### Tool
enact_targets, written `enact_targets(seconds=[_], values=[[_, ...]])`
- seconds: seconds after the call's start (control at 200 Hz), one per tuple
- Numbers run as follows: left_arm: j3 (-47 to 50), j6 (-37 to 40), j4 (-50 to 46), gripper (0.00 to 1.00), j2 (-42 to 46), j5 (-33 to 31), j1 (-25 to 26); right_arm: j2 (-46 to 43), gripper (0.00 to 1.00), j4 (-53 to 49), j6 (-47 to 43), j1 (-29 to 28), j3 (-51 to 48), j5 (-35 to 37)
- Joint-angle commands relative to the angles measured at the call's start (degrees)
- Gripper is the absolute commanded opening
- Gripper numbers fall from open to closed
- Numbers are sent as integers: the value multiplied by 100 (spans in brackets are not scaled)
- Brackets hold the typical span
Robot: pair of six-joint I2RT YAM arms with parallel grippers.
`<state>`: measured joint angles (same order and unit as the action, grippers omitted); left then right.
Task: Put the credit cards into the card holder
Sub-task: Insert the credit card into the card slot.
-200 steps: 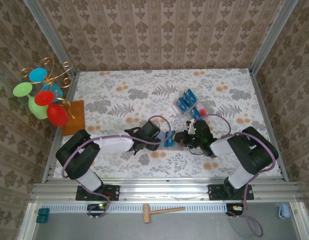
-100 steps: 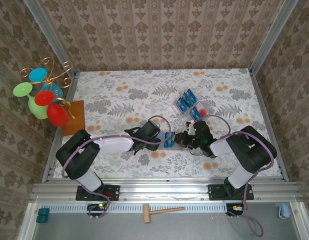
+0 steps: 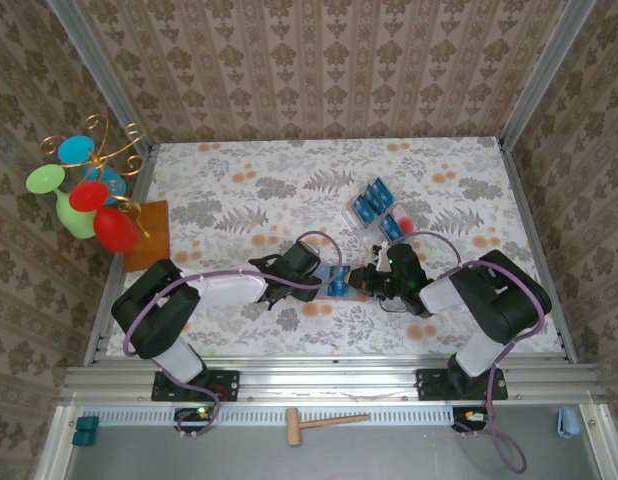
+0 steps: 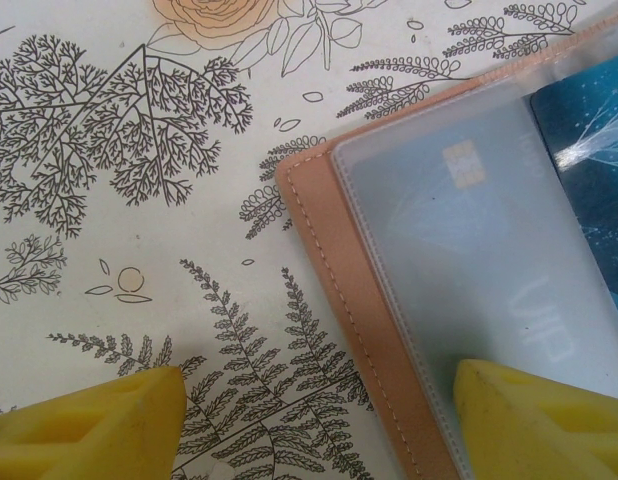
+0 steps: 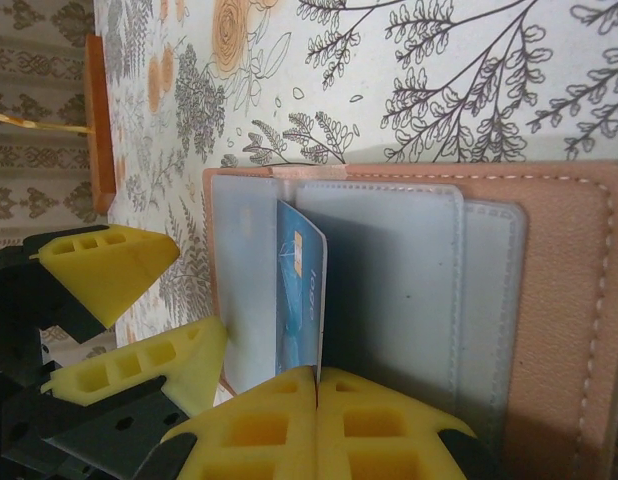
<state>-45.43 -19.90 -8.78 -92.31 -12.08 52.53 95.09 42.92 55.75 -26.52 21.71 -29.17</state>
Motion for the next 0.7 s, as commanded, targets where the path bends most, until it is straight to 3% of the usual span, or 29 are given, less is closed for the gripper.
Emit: enact_targets(seconds=[0.0,0.695], values=[[41,-110,-167,73,-71,-109,53,194,0,-119,5,-28,-26,-34],[43,-123,-177,73,-82,-120,72,158,0,-310,-244,200,-108,-245]])
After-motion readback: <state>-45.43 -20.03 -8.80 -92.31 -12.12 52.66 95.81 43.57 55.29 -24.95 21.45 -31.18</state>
